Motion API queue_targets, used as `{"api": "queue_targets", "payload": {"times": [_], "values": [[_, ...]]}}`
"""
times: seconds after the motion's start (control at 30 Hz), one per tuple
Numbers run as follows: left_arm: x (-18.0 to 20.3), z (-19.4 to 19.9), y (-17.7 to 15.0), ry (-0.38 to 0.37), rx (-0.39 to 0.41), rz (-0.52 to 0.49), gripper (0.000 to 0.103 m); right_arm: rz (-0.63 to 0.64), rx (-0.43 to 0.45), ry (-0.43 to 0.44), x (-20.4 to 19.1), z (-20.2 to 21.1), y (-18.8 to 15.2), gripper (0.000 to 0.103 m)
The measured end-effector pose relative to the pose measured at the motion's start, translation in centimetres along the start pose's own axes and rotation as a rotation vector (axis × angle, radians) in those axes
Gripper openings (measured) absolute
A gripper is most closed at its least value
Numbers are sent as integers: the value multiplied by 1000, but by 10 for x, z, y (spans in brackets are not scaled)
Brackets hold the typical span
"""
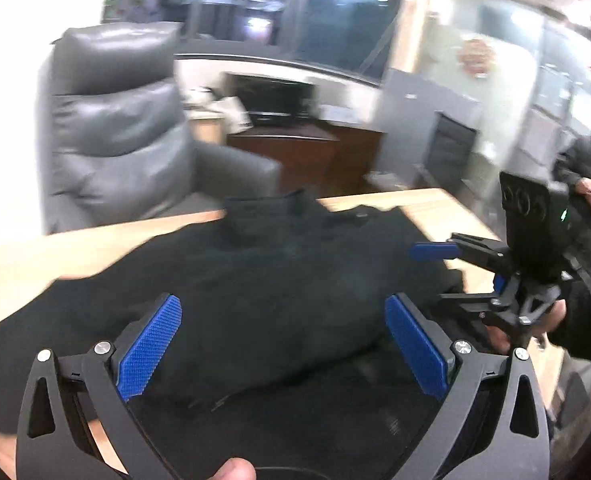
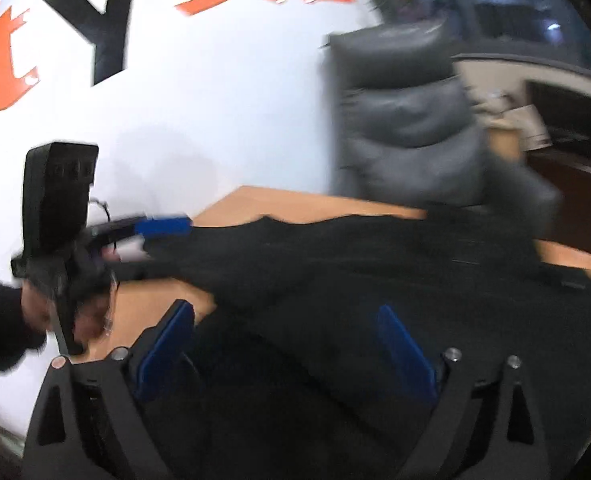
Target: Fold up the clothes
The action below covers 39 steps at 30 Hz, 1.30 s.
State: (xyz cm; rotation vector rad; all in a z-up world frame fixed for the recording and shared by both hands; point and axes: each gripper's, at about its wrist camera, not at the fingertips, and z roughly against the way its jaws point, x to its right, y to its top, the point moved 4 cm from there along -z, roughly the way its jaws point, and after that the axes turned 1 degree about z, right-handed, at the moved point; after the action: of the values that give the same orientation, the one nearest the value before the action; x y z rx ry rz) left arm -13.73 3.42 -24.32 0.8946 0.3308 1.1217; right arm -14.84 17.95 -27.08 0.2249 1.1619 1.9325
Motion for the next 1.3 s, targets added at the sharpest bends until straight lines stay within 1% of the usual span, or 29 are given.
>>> {"api": "queue_targets", "payload": {"times": [0.03,0.1,0.17,0.2,0.27,0.33,0.37,0.4,0.43,0.53,0.57,0.6,0.67,0.73,0.77,0.87,0.9,0.97,1.03,1.07,1.1,1.13,1.17,1.23,1.27,1.3], "values": [[6,-13,3,-24,-10,-14,103,22,-29,-69,17,13,-12,96],[3,-47,-1,-10,-65,-42,103,64,-101,-189,49,33,-36,96],[-12,-79,-13,17,-126,-26,103,83,-166,-259,75,42,-59,96],[-26,-96,-22,31,-167,3,103,89,-190,-290,85,44,-68,96],[-40,-109,-32,69,-208,36,103,99,-224,-359,101,44,-83,95],[-52,-118,-46,116,-239,76,103,97,-237,-437,112,43,-94,91],[-54,-119,-53,124,-243,91,103,78,-233,-464,118,48,-96,85],[-54,-121,-58,135,-234,82,103,58,-229,-491,124,53,-99,76],[-53,-122,-62,145,-225,73,103,38,-224,-519,129,58,-101,75],[-53,-126,-67,163,-217,55,103,-21,-211,-600,147,72,-109,75],[-53,-127,-67,167,-217,50,103,-40,-207,-627,152,77,-112,69],[-53,-128,-67,170,-217,47,103,-60,-202,-654,158,82,-115,68],[-55,-126,-65,162,-211,58,103,-92,-205,-694,167,89,-120,71],[-53,-127,-64,178,-224,43,103,-103,-239,-698,167,87,-126,71],[-51,-127,-64,185,-230,37,103,-106,-254,-694,166,89,-127,69],[-49,-122,-67,175,-238,40,103,-107,-291,-669,159,99,-127,68],[-48,-120,-68,171,-241,40,103,-110,-298,-648,156,104,-126,68],[-47,-116,-70,165,-246,42,103,-83,-304,-567,142,113,-110,69],[-45,-113,-72,159,-251,44,103,-42,-272,-451,124,121,-83,70],[-45,-115,-72,164,-247,46,103,-25,-241,-384,115,121,-64,74],[-46,-117,-73,170,-244,47,103,-16,-202,-321,108,117,-45,82],[-47,-119,-73,178,-241,42,103,-14,-158,-262,104,110,-26,86],[-46,-121,-74,191,-241,31,103,-15,-134,-221,106,94,-9,90],[-44,-120,-74,203,-242,29,103,-20,-177,-209,124,51,3,90],[-44,-120,-74,201,-242,31,103,-18,-210,-218,138,28,2,86],[-44,-119,-74,199,-241,33,103,-32,-248,-254,160,6,-6,78]]}}
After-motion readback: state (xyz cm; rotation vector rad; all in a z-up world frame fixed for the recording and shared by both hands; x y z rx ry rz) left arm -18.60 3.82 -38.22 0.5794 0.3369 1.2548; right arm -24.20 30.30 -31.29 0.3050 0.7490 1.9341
